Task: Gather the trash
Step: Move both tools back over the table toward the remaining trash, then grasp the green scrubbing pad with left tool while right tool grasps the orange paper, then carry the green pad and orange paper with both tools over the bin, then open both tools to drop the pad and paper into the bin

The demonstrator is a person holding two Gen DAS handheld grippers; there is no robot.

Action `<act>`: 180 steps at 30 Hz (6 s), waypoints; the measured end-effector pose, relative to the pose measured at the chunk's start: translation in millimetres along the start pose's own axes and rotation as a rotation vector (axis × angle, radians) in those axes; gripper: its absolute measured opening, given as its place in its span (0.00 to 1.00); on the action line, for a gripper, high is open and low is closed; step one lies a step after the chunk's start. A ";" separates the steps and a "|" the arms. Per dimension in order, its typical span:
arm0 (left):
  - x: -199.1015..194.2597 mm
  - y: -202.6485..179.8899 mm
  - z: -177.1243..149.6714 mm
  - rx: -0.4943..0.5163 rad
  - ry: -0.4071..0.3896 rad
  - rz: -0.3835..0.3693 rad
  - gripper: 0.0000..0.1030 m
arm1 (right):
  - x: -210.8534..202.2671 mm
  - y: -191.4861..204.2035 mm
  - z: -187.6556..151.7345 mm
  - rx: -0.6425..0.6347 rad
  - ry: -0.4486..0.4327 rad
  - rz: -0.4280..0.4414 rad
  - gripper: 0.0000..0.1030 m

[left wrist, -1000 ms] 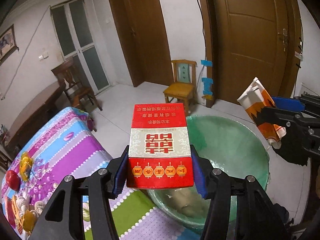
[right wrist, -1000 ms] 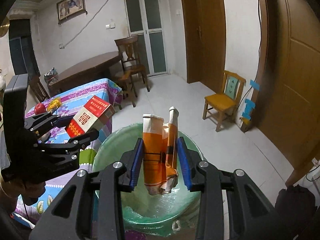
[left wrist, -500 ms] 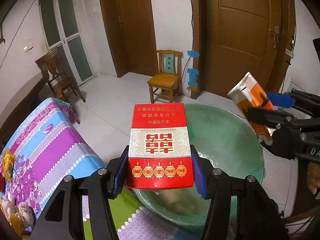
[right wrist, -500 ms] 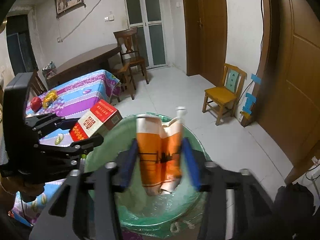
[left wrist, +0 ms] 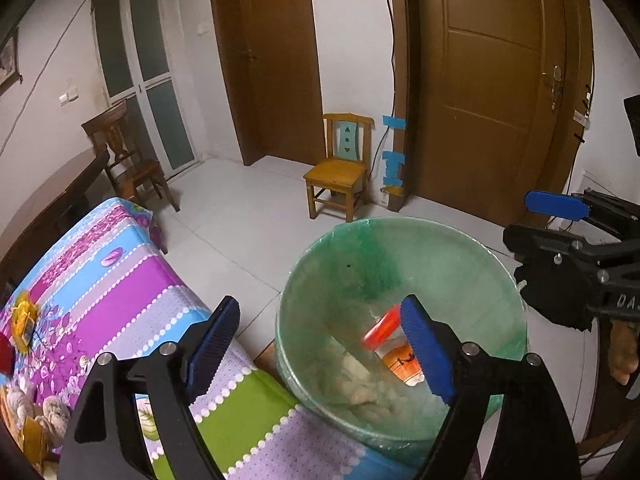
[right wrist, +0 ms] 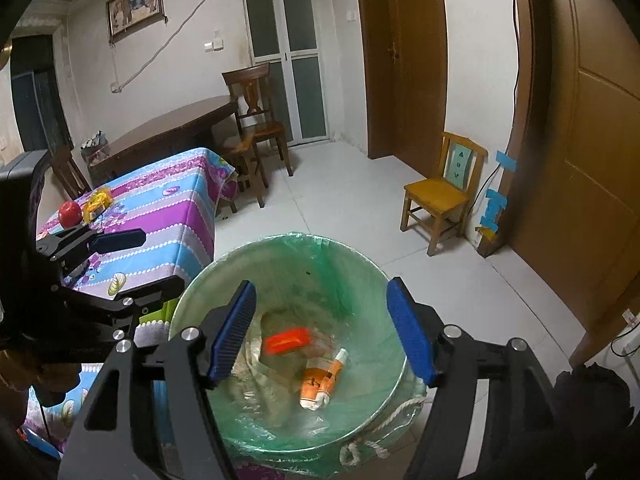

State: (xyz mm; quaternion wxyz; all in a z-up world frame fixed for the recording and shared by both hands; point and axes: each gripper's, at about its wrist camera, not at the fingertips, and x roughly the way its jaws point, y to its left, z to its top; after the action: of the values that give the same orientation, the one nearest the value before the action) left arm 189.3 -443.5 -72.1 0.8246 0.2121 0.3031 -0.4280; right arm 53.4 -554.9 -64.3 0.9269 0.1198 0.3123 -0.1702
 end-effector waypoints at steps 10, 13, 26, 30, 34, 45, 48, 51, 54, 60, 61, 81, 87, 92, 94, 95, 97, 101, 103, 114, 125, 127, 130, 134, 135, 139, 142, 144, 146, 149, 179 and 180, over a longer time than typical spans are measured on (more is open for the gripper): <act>-59.7 21.6 -38.2 -0.065 -0.069 0.080 0.81 | -34.5 41.9 -9.2 -0.047 -0.185 0.004 0.63; -84.1 29.4 -56.4 -0.072 -0.099 0.120 0.81 | -45.7 62.1 -11.7 -0.078 -0.273 -0.003 0.66; -206.2 97.6 -143.5 -0.204 -0.228 0.288 0.84 | -87.9 173.2 -52.9 -0.218 -0.640 0.040 0.81; -239.6 135.2 -173.8 -0.289 -0.233 0.356 0.85 | -79.4 208.6 -60.2 -0.268 -0.627 0.108 0.87; -272.8 181.4 -205.7 -0.380 -0.220 0.443 0.85 | -58.9 236.5 -59.1 -0.292 -0.493 0.224 0.87; -312.4 308.0 -304.9 -0.475 -0.025 0.454 0.87 | -20.2 296.3 -66.5 -0.309 -0.106 0.513 0.87; -300.1 319.3 -317.4 -0.398 0.037 0.388 0.87 | -3.7 313.1 -69.8 -0.279 0.042 0.615 0.87; -286.4 330.9 -317.2 -0.382 0.065 0.355 0.86 | 17.4 332.4 -68.6 -0.252 0.157 0.650 0.87; -269.6 341.5 -315.0 -0.369 0.083 0.363 0.86 | 31.8 350.4 -68.4 -0.254 0.216 0.642 0.87; -233.8 363.8 -315.8 -0.354 0.161 0.365 0.85 | 51.1 367.2 -68.9 -0.238 0.290 0.603 0.84; -230.6 366.5 -317.3 -0.357 0.171 0.364 0.85 | 52.2 369.5 -70.1 -0.241 0.299 0.601 0.79; -241.1 347.0 -329.5 -0.439 0.167 0.428 0.20 | 44.2 361.2 -86.1 -0.244 0.300 0.580 0.35; -264.8 302.3 -338.0 -0.458 0.183 0.565 0.19 | 16.5 350.6 -94.4 -0.270 0.267 0.608 0.35; -286.7 265.1 -327.4 -0.470 0.150 0.615 0.19 | -9.6 344.2 -86.4 -0.284 0.190 0.617 0.35; -291.5 252.3 -311.5 -0.443 0.115 0.648 0.19 | -21.5 339.6 -79.5 -0.303 0.133 0.592 0.35; -292.6 247.3 -303.8 -0.431 0.099 0.656 0.19 | -26.7 337.2 -75.6 -0.312 0.106 0.577 0.35; -291.2 238.1 -280.4 -0.405 0.057 0.641 0.19 | -35.8 328.9 -65.6 -0.320 0.057 0.549 0.35; -282.8 218.4 -237.1 -0.349 -0.010 0.615 0.19 | -47.0 302.5 -45.5 -0.311 -0.020 0.474 0.35; -276.7 207.9 -217.2 -0.330 -0.039 0.584 0.19 | -50.4 287.4 -35.7 -0.308 -0.052 0.428 0.35; -218.4 138.8 -114.4 -0.216 -0.116 0.401 0.19 | -73.1 199.4 2.7 -0.262 -0.181 0.206 0.35; -151.0 70.2 -40.0 -0.096 -0.117 0.281 0.19 | -64.1 117.9 19.1 -0.193 -0.198 0.038 0.35; -138.4 57.8 -28.3 -0.079 -0.114 0.264 0.19 | -62.3 103.3 20.2 -0.180 -0.195 0.005 0.35; -118.8 41.8 -12.0 -0.056 -0.107 0.228 0.19 | -59.4 83.7 20.3 -0.166 -0.184 -0.046 0.35; -89.3 17.4 6.2 -0.020 -0.100 0.192 0.19 | -56.8 58.8 17.7 -0.141 -0.166 -0.102 0.35; -82.9 11.6 9.6 -0.011 -0.097 0.180 0.19 | -56.8 53.8 16.7 -0.134 -0.161 -0.111 0.35; -49.2 -6.7 21.6 0.010 -0.063 0.136 0.19 | -51.5 32.6 11.9 -0.111 -0.135 -0.153 0.35; -29.2 -18.2 27.1 0.030 -0.043 0.118 0.19 | -47.1 20.8 7.1 -0.096 -0.114 -0.171 0.35; -19.3 -22.5 29.5 0.033 -0.032 0.103 0.19 | -42.9 13.4 4.5 -0.084 -0.096 -0.173 0.35; -9.0 -25.1 30.4 0.036 -0.018 0.086 0.19 | -37.4 7.1 5.0 -0.069 -0.079 -0.162 0.35; 3.0 -28.9 29.0 0.045 -0.001 0.066 0.19 | -30.6 1.8 1.9 -0.050 -0.052 -0.137 0.35; 48.3 -23.9 18.6 0.050 0.092 0.018 0.19 | -2.4 -7.6 5.2 -0.058 0.014 -0.099 0.44; 49.6 -24.7 18.4 0.053 0.095 0.013 0.20 | -0.9 -7.3 4.9 -0.058 0.018 -0.101 0.51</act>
State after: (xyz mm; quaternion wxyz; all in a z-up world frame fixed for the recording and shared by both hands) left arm 196.9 -496.8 -94.7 0.8061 0.2559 0.3289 -0.4201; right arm 52.5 -562.9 -60.7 0.9173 0.0784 0.3313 -0.2066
